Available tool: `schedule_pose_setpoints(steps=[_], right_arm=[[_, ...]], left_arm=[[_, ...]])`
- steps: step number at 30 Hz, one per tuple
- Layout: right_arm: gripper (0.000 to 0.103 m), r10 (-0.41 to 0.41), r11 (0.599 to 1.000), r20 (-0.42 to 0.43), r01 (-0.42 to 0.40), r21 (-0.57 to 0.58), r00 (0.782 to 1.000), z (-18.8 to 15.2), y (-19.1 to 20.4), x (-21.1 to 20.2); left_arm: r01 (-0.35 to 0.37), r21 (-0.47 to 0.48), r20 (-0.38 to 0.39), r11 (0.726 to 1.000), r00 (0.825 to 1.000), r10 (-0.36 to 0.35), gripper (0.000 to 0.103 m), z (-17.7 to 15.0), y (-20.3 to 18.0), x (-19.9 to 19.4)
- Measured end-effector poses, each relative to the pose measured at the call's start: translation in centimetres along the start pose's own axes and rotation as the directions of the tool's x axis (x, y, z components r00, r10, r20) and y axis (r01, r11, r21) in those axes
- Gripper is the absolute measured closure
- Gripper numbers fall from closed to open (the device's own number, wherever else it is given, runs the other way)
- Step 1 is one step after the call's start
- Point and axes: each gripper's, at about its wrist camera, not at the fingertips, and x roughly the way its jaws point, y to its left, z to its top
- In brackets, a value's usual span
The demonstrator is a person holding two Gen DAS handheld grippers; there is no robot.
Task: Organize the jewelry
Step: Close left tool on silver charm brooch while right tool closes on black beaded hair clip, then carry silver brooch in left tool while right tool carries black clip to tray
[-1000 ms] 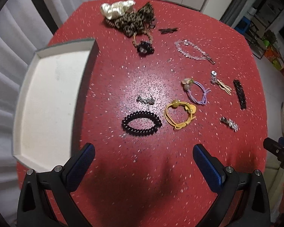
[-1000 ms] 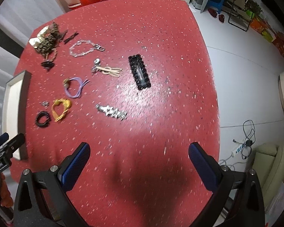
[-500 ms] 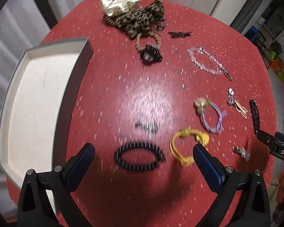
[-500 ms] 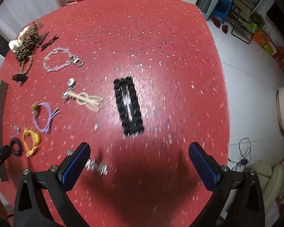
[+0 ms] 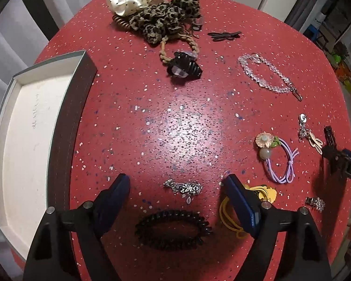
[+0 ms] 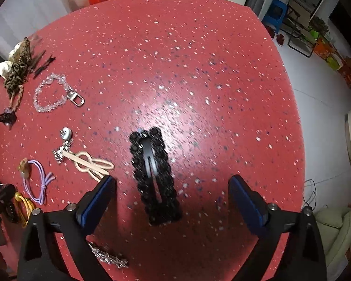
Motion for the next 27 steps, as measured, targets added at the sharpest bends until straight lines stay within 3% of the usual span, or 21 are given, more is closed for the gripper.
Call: schedule_pose_setpoints(steps=[3, 5, 8, 10, 12, 13, 27], right_arm=[[0.014, 0.004, 1.0, 0.013, -0.003, -0.016, 1.0, 0.3, 0.5, -0.3], [0.018, 0.008, 1.0, 0.02, -0.008, -0.022, 1.0, 0.4, 1.7, -0.4], [0.032, 0.014, 0.999, 0.033, -0.012, -0.042, 0.999, 0.5, 3.0, -1.3], [0.059, 0.018, 0.998, 0.042, -0.016, -0.058, 0.999, 0.6, 3.7, -1.7], [0.071, 0.034, 0.998, 0.038, -0.032, -0.055, 0.999, -0.1, 3.7, -2.2], [0.071, 0.037, 0.998, 0.036, -0.035, -0.052, 0.999, 0.0, 3.7, -2.2], [0.071, 0.154, 0.987, 0.031, -0.156, 0.046, 0.988, -2.3, 1.3, -5.8]], left_arm=[[-0.008, 0.018, 0.009, 1.0, 1.0, 0.008, 0.031, 0.2, -1.0, 0.2], [0.0, 0.032, 0.012, 0.999, 1.0, 0.0, 0.045, 0.3, -1.3, 0.1], [0.007, 0.039, 0.014, 0.999, 1.0, -0.007, 0.061, 0.7, -1.4, 0.0], [0.02, 0.04, 0.015, 0.999, 1.0, -0.02, 0.069, 0.4, -1.8, -0.9], [0.034, 0.035, 0.015, 0.999, 0.999, -0.035, 0.071, 0.2, -1.9, -1.6], [0.039, 0.036, 0.021, 0.999, 0.999, -0.04, 0.077, -0.2, -1.9, -2.0], [0.112, 0.047, 0.077, 0.993, 0.99, -0.115, 0.078, -1.1, -0.3, -8.4]])
